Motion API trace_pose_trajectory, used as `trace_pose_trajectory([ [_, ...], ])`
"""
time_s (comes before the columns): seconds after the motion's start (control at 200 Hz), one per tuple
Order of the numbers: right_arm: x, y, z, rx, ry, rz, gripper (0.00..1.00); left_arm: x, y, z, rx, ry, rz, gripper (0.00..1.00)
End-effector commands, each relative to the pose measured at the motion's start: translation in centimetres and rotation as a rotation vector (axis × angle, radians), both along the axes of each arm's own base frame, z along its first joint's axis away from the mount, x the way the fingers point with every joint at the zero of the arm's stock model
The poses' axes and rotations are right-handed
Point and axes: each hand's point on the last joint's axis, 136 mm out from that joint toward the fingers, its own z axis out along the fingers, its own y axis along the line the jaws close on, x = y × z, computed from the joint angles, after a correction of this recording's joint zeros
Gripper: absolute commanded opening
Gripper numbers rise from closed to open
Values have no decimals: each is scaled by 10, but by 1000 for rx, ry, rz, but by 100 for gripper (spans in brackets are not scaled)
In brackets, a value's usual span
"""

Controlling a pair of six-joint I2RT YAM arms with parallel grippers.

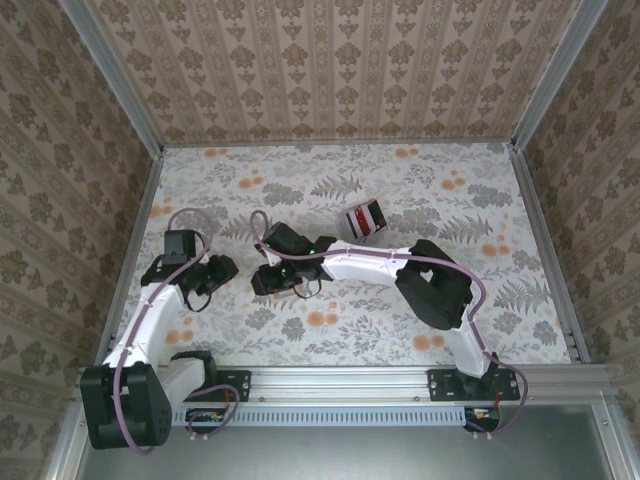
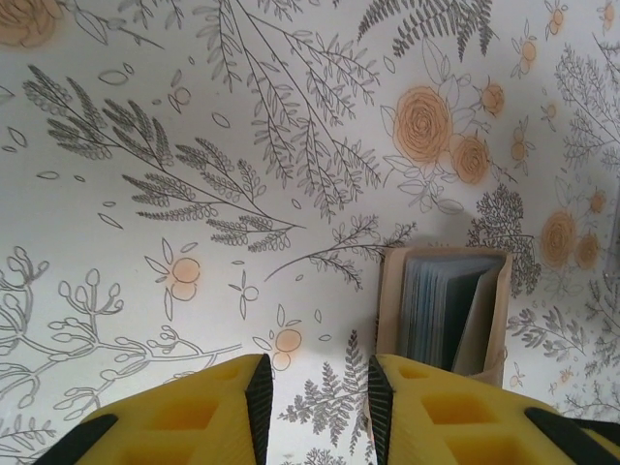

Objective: Put the credit cards into the card holder

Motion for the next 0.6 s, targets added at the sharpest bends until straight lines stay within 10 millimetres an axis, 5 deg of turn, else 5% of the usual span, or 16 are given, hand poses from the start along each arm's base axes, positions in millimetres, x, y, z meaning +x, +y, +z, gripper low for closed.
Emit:
trace_pose_trajectory([
  [0.0, 2, -5, 40, 39, -35, 10, 36, -2, -3, -2, -11, 3, -29, 35],
  [0.36, 32, -68, 92, 78, -137, -111, 40, 12, -9, 6, -26, -6, -58, 35],
  [0.505, 50, -110, 75, 45, -130, -216, 41, 18, -14, 10, -22, -17, -75, 35],
  [0.595, 52, -118, 53, 25, -86, -237, 40, 23, -22, 13, -23, -26, -95, 35],
])
